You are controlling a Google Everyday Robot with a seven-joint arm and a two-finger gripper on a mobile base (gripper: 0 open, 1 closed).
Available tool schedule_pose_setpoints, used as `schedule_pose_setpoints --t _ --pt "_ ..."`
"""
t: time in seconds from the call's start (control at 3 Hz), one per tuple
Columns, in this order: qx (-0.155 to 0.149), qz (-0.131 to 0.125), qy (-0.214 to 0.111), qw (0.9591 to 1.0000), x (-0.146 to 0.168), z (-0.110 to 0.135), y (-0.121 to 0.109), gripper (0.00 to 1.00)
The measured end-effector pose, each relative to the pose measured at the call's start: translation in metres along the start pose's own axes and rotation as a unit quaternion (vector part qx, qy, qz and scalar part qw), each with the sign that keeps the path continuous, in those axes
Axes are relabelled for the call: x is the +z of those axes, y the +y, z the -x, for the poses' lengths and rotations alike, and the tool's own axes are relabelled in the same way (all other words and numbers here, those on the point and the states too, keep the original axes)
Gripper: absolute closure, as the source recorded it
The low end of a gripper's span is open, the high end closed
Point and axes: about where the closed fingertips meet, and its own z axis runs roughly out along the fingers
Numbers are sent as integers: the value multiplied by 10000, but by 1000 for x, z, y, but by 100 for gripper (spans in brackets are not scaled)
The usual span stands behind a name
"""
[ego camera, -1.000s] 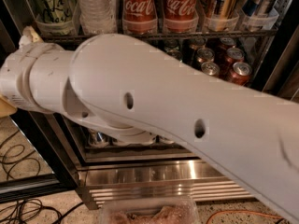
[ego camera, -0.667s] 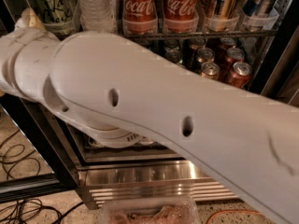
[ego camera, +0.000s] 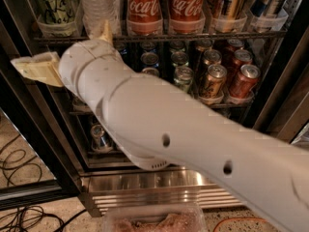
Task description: Pick green can from top shelf of fridge
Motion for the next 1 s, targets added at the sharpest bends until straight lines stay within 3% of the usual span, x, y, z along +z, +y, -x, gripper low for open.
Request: schedule_pose_setpoints --t 0.33,1.0 --pt "-120 -434 -247 9987 -18 -2 47 0" --pt "-196 -472 -358 9981 -14 1 54 0"
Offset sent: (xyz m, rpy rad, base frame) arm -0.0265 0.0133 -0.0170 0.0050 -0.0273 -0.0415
